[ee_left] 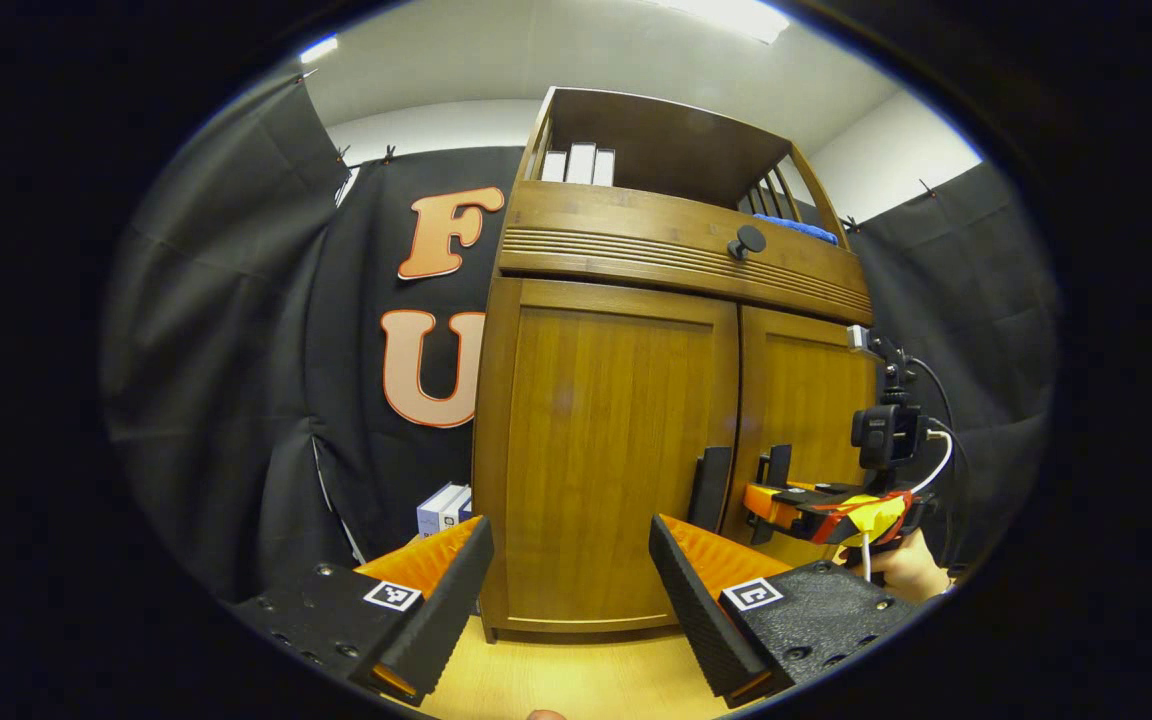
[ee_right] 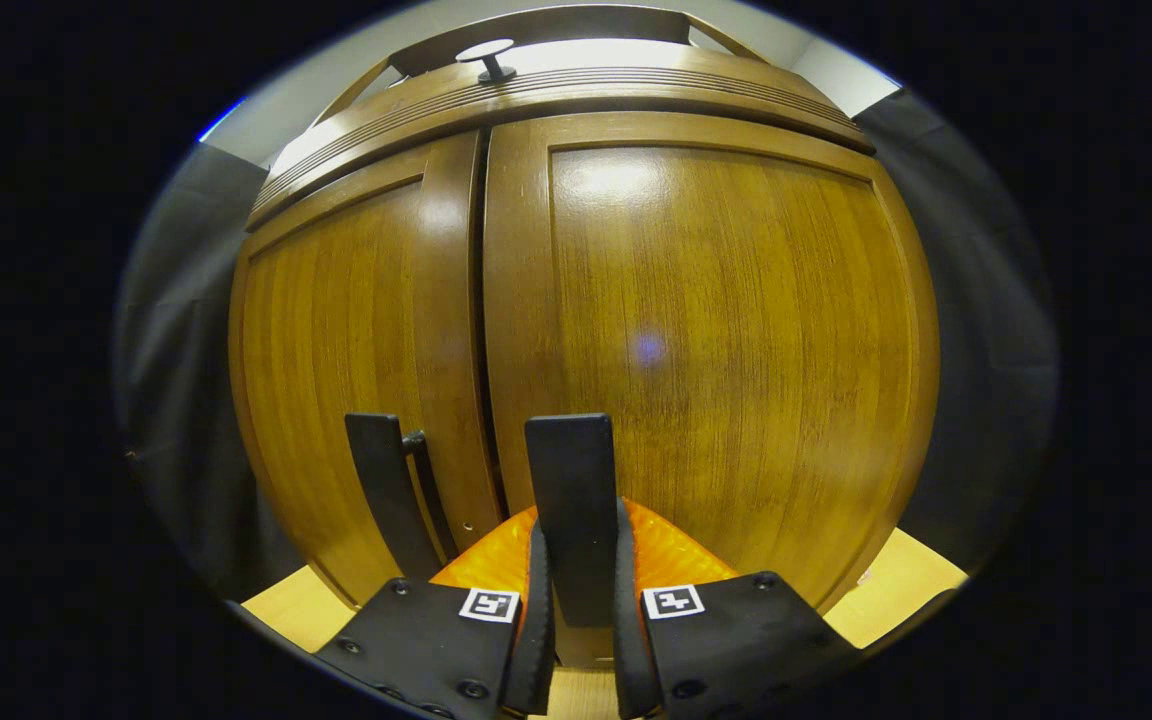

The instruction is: Open the right door of the double-door shoe cabinet with the right hand, and open the left door with the left hand.

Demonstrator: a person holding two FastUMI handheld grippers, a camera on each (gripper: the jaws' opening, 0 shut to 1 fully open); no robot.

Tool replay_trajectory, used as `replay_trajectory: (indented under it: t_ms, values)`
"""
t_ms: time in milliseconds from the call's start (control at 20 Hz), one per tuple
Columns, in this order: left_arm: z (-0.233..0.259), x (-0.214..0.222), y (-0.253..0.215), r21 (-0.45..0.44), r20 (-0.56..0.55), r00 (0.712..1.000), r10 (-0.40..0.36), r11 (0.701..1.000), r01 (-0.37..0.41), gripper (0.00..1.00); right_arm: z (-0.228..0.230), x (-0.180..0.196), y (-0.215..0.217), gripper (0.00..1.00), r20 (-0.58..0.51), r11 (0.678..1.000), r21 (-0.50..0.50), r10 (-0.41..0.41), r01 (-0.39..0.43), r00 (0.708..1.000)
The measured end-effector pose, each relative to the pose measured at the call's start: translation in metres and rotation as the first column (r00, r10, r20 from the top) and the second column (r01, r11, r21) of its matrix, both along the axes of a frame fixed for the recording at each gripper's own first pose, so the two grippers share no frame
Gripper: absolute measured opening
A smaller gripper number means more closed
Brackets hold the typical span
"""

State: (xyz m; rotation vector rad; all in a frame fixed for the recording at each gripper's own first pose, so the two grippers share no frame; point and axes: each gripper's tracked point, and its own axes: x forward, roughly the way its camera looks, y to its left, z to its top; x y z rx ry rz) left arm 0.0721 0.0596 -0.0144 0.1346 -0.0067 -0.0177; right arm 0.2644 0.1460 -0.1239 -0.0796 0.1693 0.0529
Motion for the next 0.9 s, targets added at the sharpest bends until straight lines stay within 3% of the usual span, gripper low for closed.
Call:
replay_trajectory:
  t_ms: [150,350,450,500,550,600,700,850,900]
  values:
    - [0.004,-0.007,-0.002,-0.001,0.002,1.0,0.0,1.0,0.0,0.92,0.0,-0.008,-0.001,0.32,-0.002,1.0,-0.008,0.001,-0.001,1.0]
    - [0.008,-0.02,-0.002,-0.003,0.01,1.0,0.007,1.0,-0.007,0.97,0.003,-0.02,-0.003,0.32,-0.008,1.0,0.006,0.008,-0.008,1.0]
    - [0.008,-0.025,-0.004,-0.003,0.007,1.0,0.009,1.0,-0.008,0.95,0.005,-0.028,-0.003,0.36,0.001,1.0,0.029,0.005,-0.005,1.0]
    - [0.007,-0.026,-0.006,-0.005,0.004,1.0,0.008,1.0,-0.008,0.94,0.006,-0.032,-0.004,0.28,0.001,1.0,0.027,0.009,-0.009,1.0]
    - [0.007,-0.028,-0.007,-0.008,0.0,1.0,0.006,1.0,-0.006,0.93,0.005,-0.035,-0.005,0.28,0.004,1.0,0.022,0.014,-0.014,1.0]
    - [0.006,-0.029,-0.009,-0.011,-0.005,1.0,0.004,1.0,-0.004,0.92,0.006,-0.038,-0.006,0.36,0.002,1.0,0.022,0.019,-0.019,1.0]
    - [0.005,-0.034,-0.011,-0.016,-0.012,1.0,0.002,1.0,-0.002,0.92,0.007,-0.046,-0.008,0.28,-0.002,0.999,0.031,0.034,-0.034,0.999]
    - [0.008,-0.037,-0.015,-0.016,-0.008,1.0,0.002,1.0,-0.003,0.92,0.009,-0.058,-0.01,0.36,-0.005,0.998,0.044,0.053,-0.053,0.999]
    - [0.008,-0.037,-0.016,-0.017,-0.007,1.0,0.002,1.0,-0.002,0.94,0.009,-0.061,-0.012,0.34,-0.004,0.998,0.042,0.056,-0.056,0.998]
